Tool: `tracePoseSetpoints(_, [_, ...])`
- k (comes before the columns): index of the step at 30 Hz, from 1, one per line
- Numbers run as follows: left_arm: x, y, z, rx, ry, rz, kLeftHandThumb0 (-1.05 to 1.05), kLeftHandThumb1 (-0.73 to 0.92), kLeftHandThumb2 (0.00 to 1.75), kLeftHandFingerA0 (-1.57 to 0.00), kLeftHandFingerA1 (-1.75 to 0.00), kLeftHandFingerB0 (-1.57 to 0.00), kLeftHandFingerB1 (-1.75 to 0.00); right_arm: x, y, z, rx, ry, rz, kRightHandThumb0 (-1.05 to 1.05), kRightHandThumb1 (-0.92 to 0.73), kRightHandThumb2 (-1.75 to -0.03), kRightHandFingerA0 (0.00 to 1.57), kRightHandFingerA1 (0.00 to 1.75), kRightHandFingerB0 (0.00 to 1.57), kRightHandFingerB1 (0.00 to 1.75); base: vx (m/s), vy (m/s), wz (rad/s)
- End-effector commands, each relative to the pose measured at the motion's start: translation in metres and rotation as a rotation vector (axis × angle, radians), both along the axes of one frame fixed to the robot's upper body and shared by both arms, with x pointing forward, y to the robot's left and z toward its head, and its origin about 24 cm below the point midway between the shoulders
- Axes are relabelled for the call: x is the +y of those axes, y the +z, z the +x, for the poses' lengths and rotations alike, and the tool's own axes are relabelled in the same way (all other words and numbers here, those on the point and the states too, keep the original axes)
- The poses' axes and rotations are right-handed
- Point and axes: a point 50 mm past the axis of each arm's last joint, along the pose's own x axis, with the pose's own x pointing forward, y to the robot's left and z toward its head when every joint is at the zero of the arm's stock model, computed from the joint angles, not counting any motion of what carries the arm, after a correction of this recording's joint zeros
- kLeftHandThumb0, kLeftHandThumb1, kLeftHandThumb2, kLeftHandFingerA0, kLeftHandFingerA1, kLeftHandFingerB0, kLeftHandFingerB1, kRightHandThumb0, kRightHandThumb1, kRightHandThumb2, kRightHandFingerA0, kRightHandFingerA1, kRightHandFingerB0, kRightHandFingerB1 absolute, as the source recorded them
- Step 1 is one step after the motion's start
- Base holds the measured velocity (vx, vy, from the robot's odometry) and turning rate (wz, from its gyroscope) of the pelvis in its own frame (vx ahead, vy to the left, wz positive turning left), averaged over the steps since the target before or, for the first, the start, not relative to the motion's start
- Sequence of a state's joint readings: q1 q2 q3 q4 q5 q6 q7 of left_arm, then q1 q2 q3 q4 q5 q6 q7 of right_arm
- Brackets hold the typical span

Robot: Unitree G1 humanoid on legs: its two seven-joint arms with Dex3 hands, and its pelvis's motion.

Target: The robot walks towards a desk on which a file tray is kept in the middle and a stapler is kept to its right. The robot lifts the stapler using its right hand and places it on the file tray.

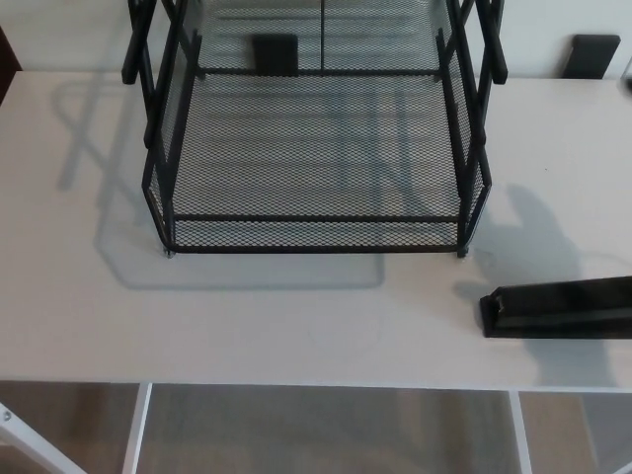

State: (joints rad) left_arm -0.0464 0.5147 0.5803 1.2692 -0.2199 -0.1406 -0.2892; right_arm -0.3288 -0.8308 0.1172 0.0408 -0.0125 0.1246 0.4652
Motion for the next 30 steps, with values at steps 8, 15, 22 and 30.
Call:
tracePoseSetpoints(8, [0.003, 0.007, 0.008, -0.035, -0.019, 0.033, -1.05, 0.78, 0.77, -0.07, -1.6, 0.0, -0.89, 0.003, -0.016, 0.014, 0.208, 0.04, -0.484, -0.78, -0.49, -0.93, 0.05, 0.14, 0.06, 0.21, 0.0, 0.0, 0.0])
tracePoseSetpoints(15, [0.001, 0.006, 0.01, -0.04, -0.026, 0.028, -1.05, 0.85, 0.73, -0.17, -1.44, 0.0, -0.95, 0.02, -0.038, 0.02, 0.209, 0.098, -0.567, -0.82, -0.5, -0.92, 0.05, 0.14, 0.08, 0.2, 0.0, 0.0, 0.0])
tracePoseSetpoints(22, [0.001, 0.004, 0.007, -0.025, -0.012, 0.022, -1.05, 0.85, 0.72, -0.17, -1.42, 0.0, -0.82, 0.029, -0.053, 0.019, 0.248, 0.144, -0.655, -0.93, -0.57, -0.96, 0.1, 0.05, 0.11, 0.09, 0.0, 0.0, 0.0])
tracePoseSetpoints(30, [0.0, 0.003, 0.007, -0.037, -0.006, 0.018, -1.05, 0.87, 0.75, -0.18, -1.45, 0.0, -0.93, 0.005, -0.068, 0.02, 0.385, 0.062, -0.811, -0.79, -0.43, -0.9, 0.04, 0.06, 0.04, 0.17, 0.0, 0.0, 0.0])
